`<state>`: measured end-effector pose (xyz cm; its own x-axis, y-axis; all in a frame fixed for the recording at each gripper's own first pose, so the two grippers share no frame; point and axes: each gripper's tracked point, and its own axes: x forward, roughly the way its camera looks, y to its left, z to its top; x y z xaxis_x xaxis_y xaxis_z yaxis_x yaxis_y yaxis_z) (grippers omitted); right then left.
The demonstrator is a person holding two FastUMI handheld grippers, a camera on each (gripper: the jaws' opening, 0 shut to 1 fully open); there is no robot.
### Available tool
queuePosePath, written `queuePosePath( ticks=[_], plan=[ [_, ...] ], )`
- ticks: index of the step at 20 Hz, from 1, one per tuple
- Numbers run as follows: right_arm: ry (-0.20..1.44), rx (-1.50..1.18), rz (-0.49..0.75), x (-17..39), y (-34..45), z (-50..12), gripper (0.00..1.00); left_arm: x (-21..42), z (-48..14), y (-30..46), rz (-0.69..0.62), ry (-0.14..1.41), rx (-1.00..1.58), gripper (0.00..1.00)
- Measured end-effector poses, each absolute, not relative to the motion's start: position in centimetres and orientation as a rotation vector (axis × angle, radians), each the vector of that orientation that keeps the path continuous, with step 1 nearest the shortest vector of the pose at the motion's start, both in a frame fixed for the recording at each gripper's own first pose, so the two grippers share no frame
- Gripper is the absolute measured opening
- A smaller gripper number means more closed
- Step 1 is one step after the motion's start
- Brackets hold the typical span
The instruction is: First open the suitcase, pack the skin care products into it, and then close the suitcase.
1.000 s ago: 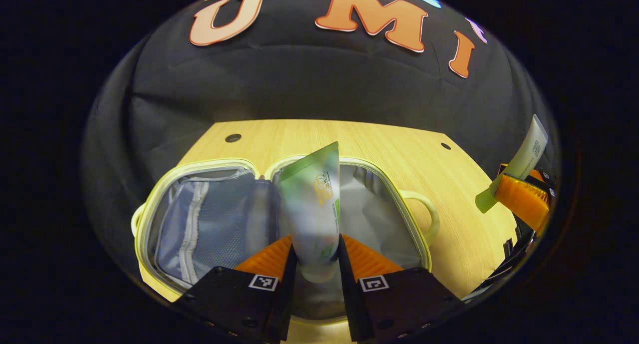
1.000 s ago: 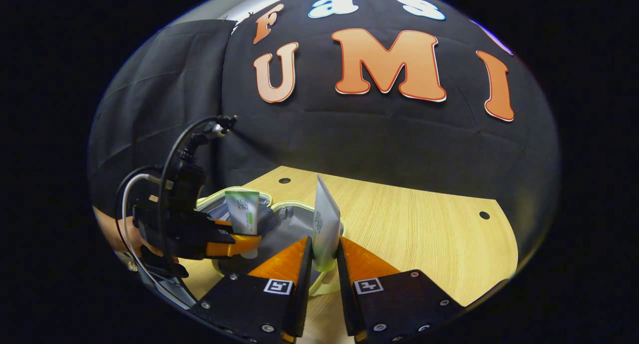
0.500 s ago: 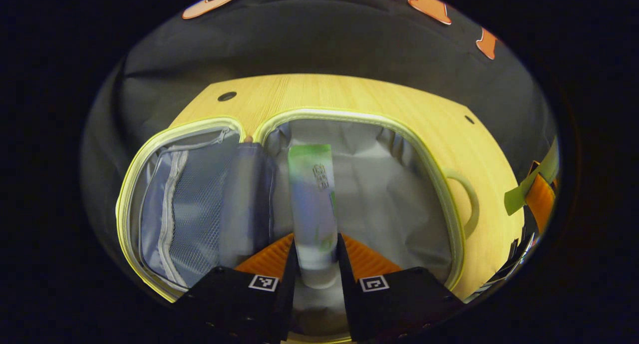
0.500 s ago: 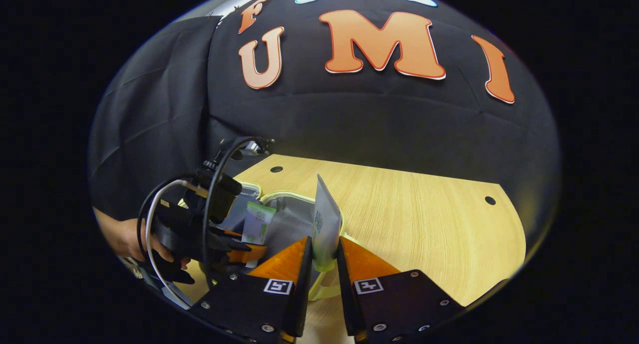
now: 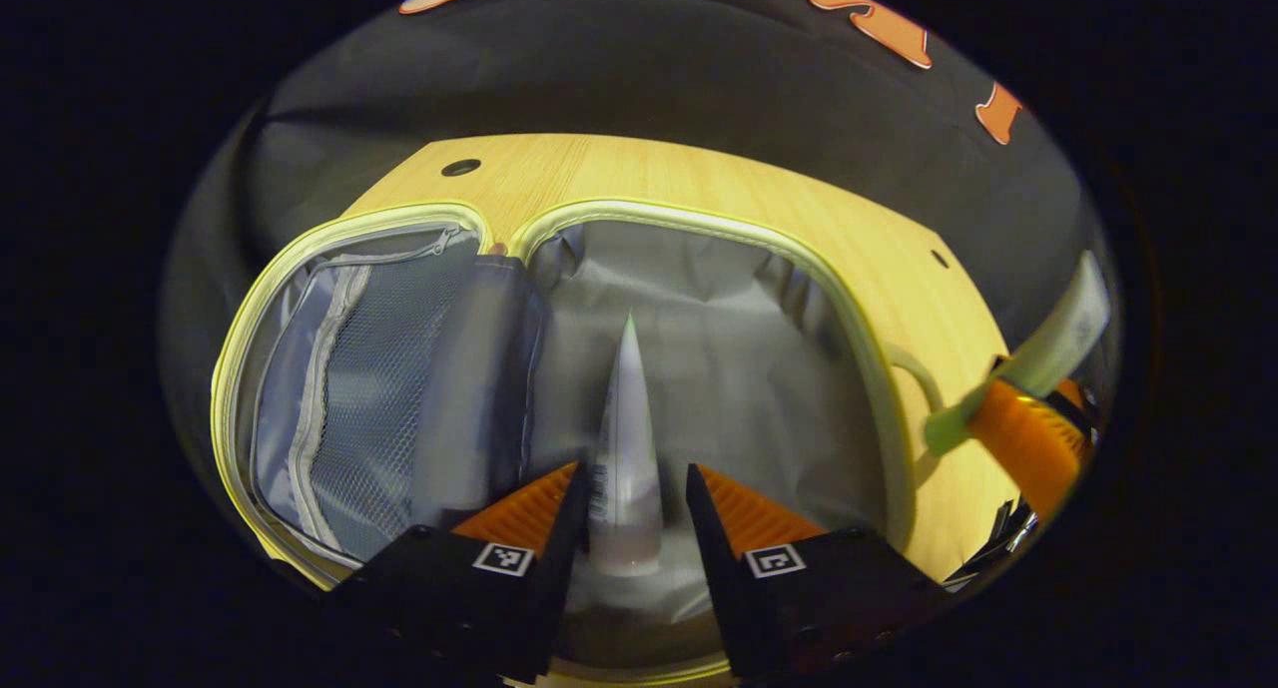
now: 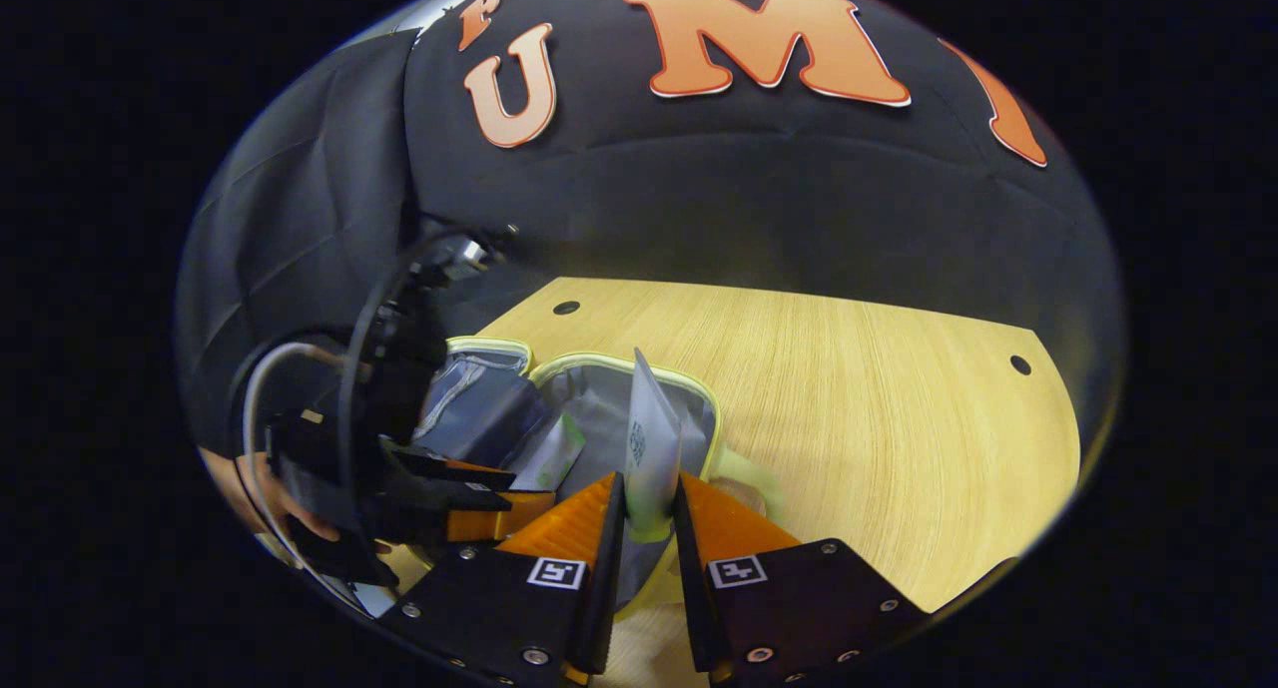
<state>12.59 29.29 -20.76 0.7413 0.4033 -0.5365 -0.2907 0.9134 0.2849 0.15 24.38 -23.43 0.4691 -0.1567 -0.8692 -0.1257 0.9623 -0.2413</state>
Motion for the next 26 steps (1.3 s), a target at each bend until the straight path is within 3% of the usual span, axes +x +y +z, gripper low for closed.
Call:
queuePosePath(
  ticks=[1, 3, 6, 10, 13, 19, 20, 22, 24, 26],
  plan=[
    [0.644, 0.192, 0.390, 12.5, 29.8, -21.1, 0.31, -0.4, -22.5, 24.7, -0.020, 1.065, -0.292, 0.70],
    [0.669, 0.194, 0.405, 12.3, 30.7, -21.7, 0.31, -1.5, -20.8, 25.6, -0.016, 1.034, -0.291, 0.76],
    [0.715, 0.201, 0.432, 12.0, 32.2, -22.9, 0.31, -3.2, -18.0, 27.7, 0.007, 0.981, -0.295, 0.77],
    [0.794, 0.192, 0.418, 12.0, 33.4, -25.4, 0.31, -5.1, -14.2, 33.1, 0.120, 0.881, -0.304, 0.81],
    [0.856, 0.192, 0.397, 11.9, 33.9, -27.0, 0.31, -7.1, -11.6, 38.2, 0.245, 0.845, -0.268, 0.94],
    [0.917, 0.207, 0.342, 12.3, 34.1, -27.8, 0.31, -10.9, -11.3, 46.0, 0.444, 0.815, -0.324, 0.90],
    [0.914, 0.213, 0.328, 12.6, 34.0, -27.6, 0.27, -11.2, -11.5, 47.2, 0.477, 0.804, -0.332, 0.90],
    [0.910, 0.217, 0.309, 12.7, 33.5, -27.3, 0.36, -12.3, -12.1, 50.2, 0.526, 0.786, -0.352, 0.90],
    [0.888, 0.220, 0.294, 12.7, 33.0, -26.5, 0.33, -13.0, -12.2, 53.0, 0.565, 0.761, -0.382, 0.90],
    [0.836, 0.218, 0.274, 13.2, 31.9, -25.1, 0.46, -13.2, -12.3, 55.2, 0.594, 0.738, -0.424, 0.91]
  ],
)
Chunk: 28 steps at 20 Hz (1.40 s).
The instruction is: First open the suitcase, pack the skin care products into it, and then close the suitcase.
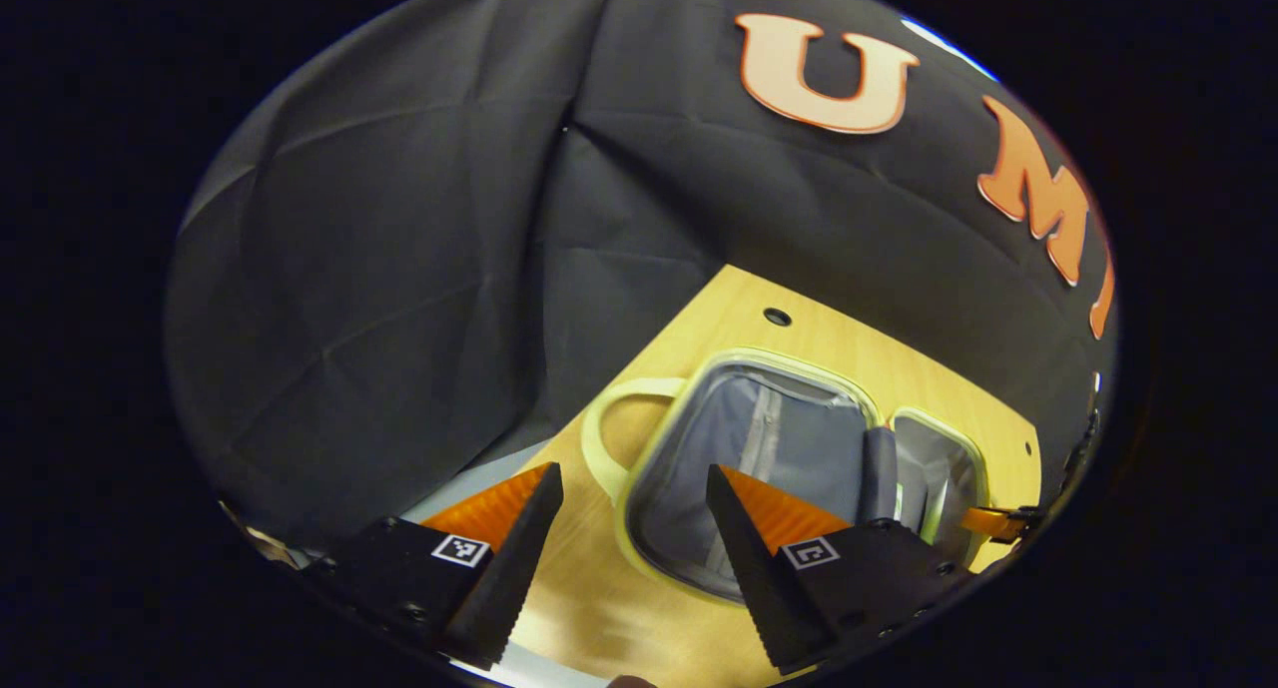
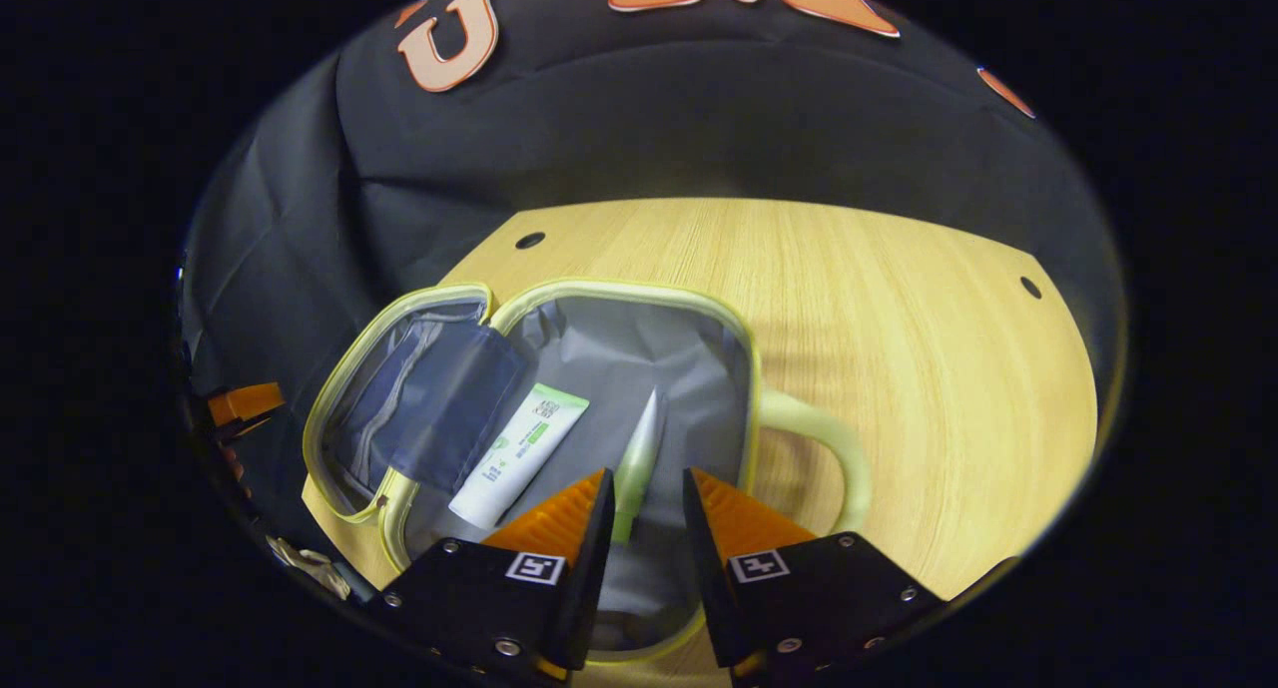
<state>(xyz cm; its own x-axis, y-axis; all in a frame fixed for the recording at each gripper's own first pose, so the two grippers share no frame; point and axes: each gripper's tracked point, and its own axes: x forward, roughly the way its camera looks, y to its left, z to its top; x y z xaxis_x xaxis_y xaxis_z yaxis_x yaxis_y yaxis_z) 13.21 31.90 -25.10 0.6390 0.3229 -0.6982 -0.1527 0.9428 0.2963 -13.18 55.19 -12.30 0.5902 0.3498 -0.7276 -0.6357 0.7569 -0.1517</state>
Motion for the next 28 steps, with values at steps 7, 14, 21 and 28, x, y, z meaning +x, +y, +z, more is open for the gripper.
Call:
queuePosePath(
  ticks=[7, 14, 21, 28],
  plan=[
    [0.679, 0.189, 0.208, 12.8, 26.6, -19.3, 0.72, -12.0, -16.2, 58.2, 0.597, 0.740, -0.669, 0.92],
    [0.581, 0.160, 0.128, 11.5, 21.0, -15.5, 0.76, -8.2, -21.2, 58.8, 0.527, 0.717, -1.109, 0.87],
    [0.583, 0.116, 0.079, 9.6, 16.8, -15.3, 0.76, -6.9, -21.9, 59.1, 0.475, 0.584, -1.376, 0.27],
    [0.553, 0.107, 0.119, 9.2, 16.7, -13.8, 0.76, -5.6, -9.9, 57.0, 0.247, 0.389, -1.295, 0.27]
  ],
)
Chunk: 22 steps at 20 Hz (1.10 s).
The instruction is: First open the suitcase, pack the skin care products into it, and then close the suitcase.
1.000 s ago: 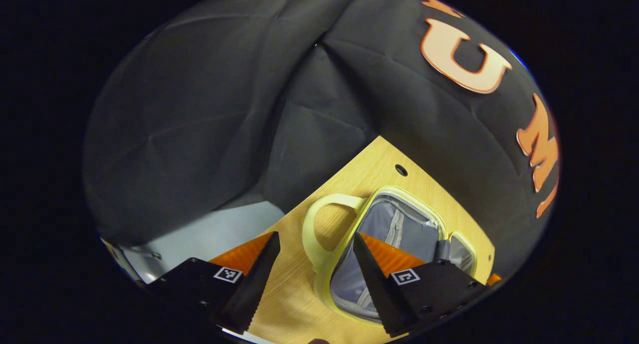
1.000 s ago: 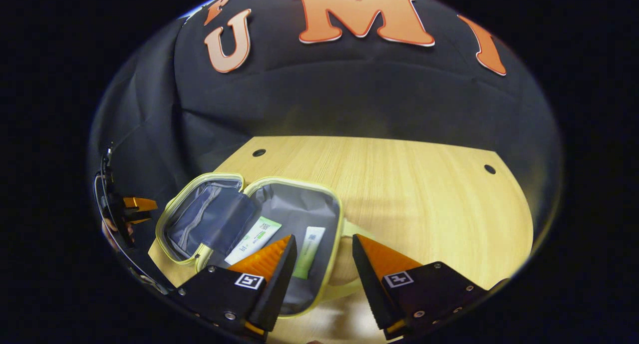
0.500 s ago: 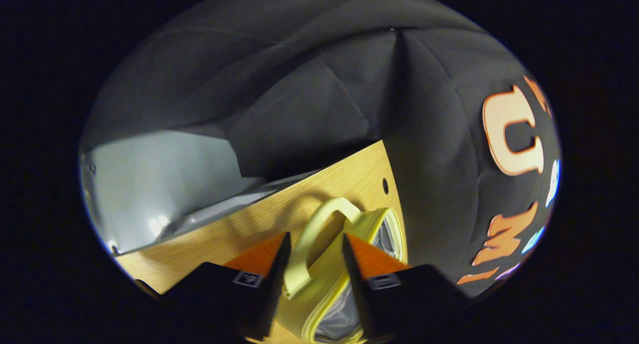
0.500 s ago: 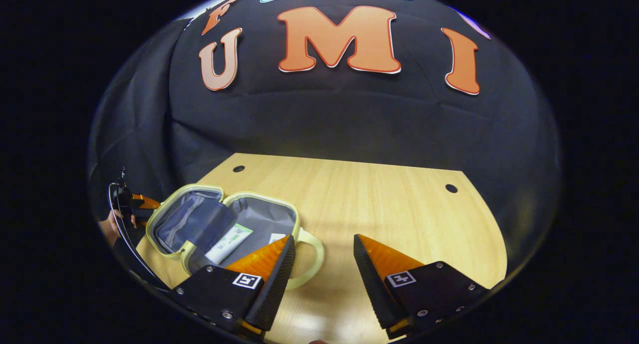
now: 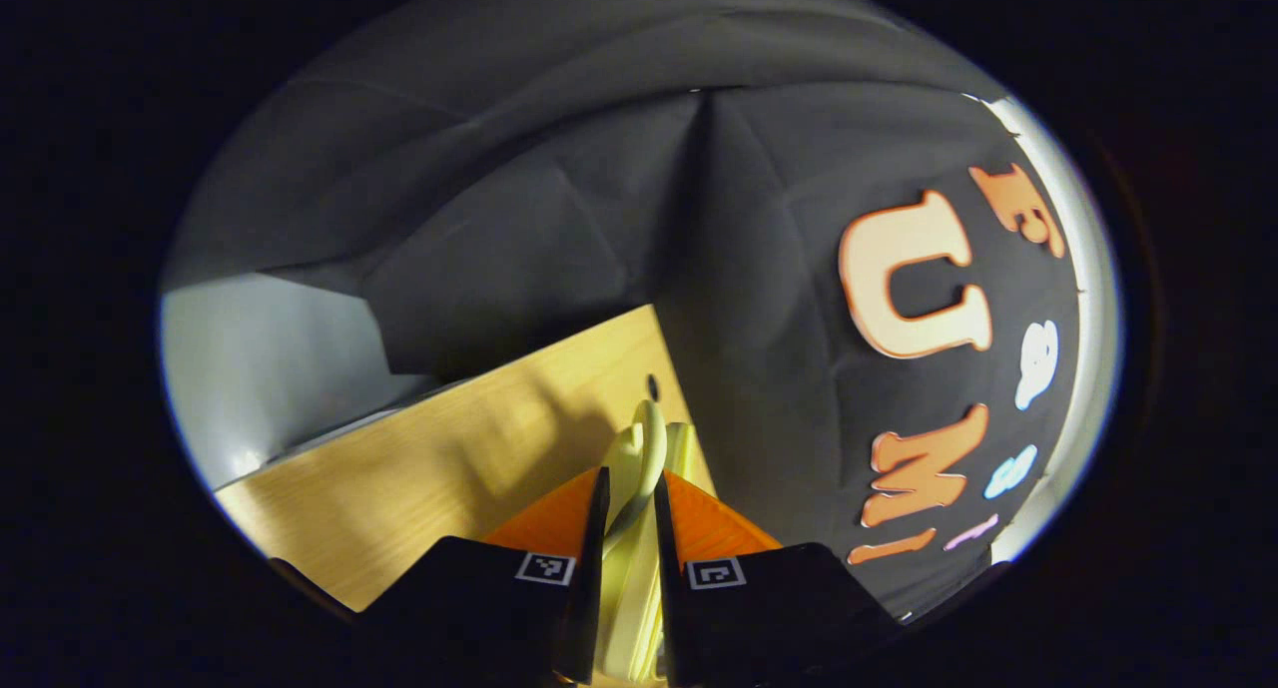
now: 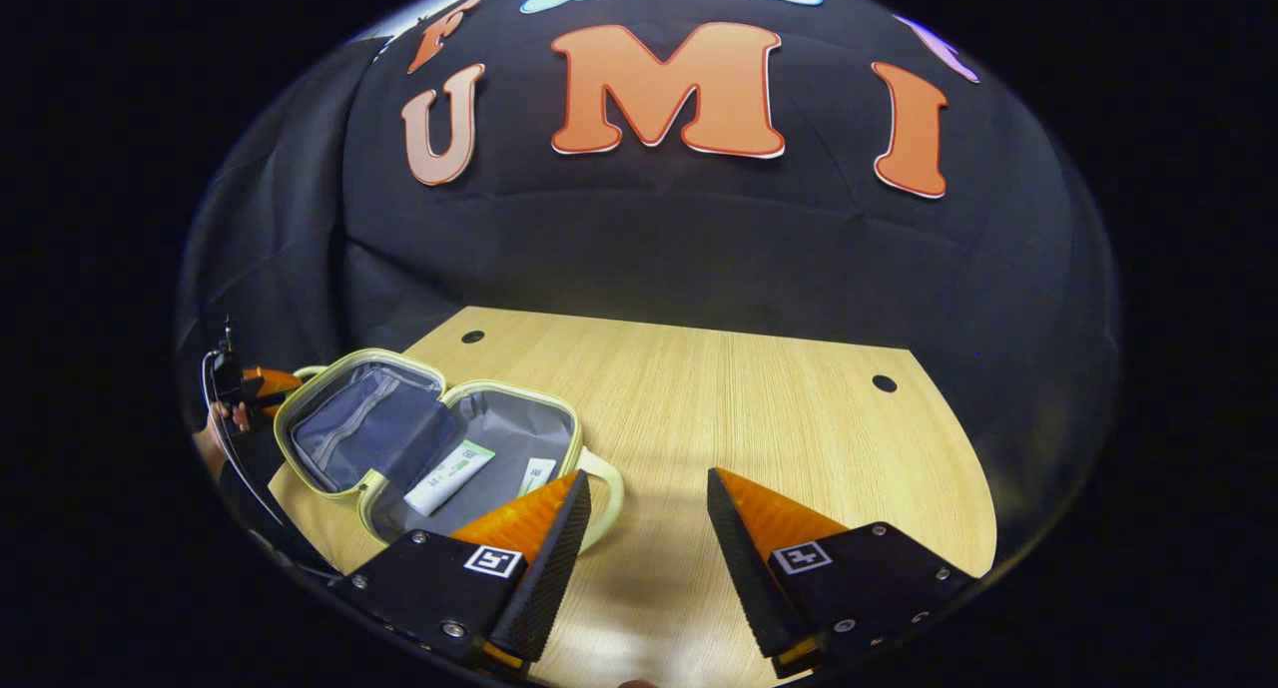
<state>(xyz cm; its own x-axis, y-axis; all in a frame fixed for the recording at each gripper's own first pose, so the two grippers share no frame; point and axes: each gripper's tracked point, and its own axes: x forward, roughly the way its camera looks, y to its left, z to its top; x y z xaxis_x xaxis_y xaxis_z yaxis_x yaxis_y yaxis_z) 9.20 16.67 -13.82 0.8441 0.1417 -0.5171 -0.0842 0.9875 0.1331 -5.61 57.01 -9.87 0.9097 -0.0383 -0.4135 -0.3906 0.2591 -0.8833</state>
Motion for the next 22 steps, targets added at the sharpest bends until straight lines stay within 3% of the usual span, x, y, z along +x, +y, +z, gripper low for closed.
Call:
queuePosePath(
  ticks=[5, 12, 22],
  plan=[
    [0.505, 0.129, 0.154, 9.6, 16.9, -12.1, 0.76, -4.1, -1.1, 54.2, 0.093, 0.296, -1.229, 0.26],
    [0.421, 0.157, 0.171, 9.7, 14.3, -9.2, 0.76, -2.2, 7.2, 44.9, -0.082, 0.265, -1.129, 0.27],
    [0.287, 0.169, 0.129, 10.4, 7.1, -6.3, 0.76, 0.6, 10.5, 29.0, -0.244, 0.343, -0.971, 0.31]
  ],
)
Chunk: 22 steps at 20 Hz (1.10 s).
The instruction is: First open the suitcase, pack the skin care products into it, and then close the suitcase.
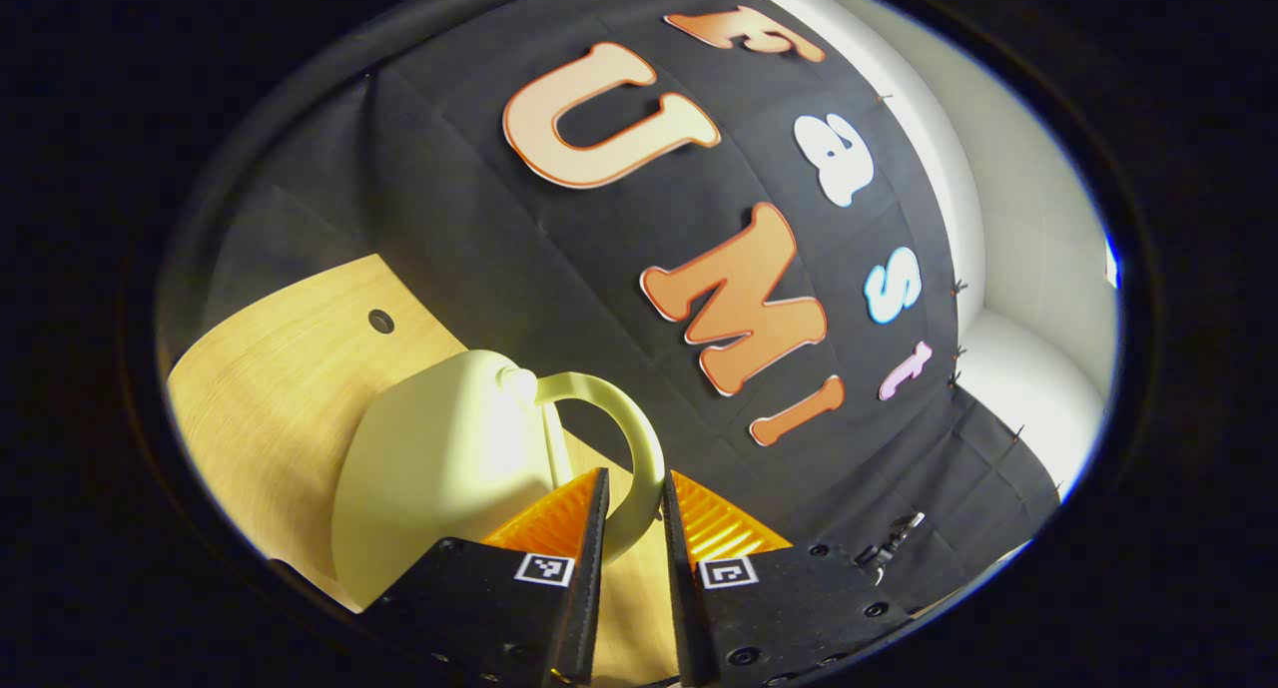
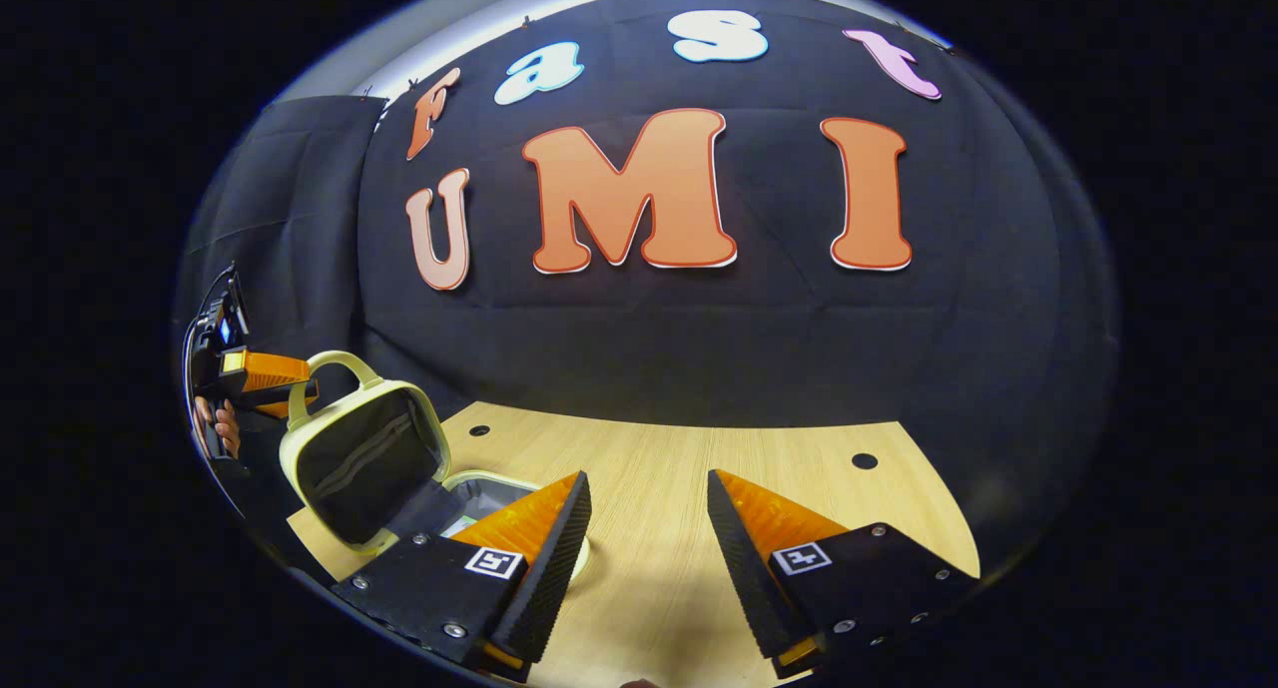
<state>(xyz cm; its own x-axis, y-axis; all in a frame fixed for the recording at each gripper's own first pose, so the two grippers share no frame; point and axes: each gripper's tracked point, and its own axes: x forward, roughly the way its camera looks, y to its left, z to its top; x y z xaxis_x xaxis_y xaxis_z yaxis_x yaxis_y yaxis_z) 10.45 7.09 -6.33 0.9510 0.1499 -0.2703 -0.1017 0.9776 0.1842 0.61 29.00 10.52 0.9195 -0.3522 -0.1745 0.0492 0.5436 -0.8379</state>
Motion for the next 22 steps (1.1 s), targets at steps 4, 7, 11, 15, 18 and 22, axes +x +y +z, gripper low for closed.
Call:
queuePosePath(
  ticks=[4, 7, 11, 15, 18, 22],
  plan=[
    [0.288, 0.163, 0.125, 9.9, 4.5, -6.7, 0.76, 2.2, 9.7, 22.1, -0.299, 0.419, -0.892, 0.31],
    [0.293, 0.156, 0.116, 9.6, 2.7, -7.5, 0.76, 4.2, 6.5, 17.9, -0.234, 0.473, -0.827, 0.26],
    [0.300, 0.164, 0.107, 8.9, 0.7, -8.4, 0.76, 5.0, 2.2, 12.6, -0.192, 0.656, -0.771, 0.01],
    [0.295, 0.151, 0.086, 8.2, -1.2, -8.5, 0.76, 5.1, 1.5, 7.8, -0.237, 0.661, -0.651, 0.01],
    [0.264, 0.136, 0.071, 8.2, -2.1, -7.8, 0.76, 4.8, 2.9, 7.1, -0.238, 0.626, -0.512, 0.04],
    [0.208, 0.130, 0.075, 8.4, -1.5, -5.6, 0.77, 5.2, 4.6, 5.7, -0.253, 0.566, -0.335, 0.40]
  ],
)
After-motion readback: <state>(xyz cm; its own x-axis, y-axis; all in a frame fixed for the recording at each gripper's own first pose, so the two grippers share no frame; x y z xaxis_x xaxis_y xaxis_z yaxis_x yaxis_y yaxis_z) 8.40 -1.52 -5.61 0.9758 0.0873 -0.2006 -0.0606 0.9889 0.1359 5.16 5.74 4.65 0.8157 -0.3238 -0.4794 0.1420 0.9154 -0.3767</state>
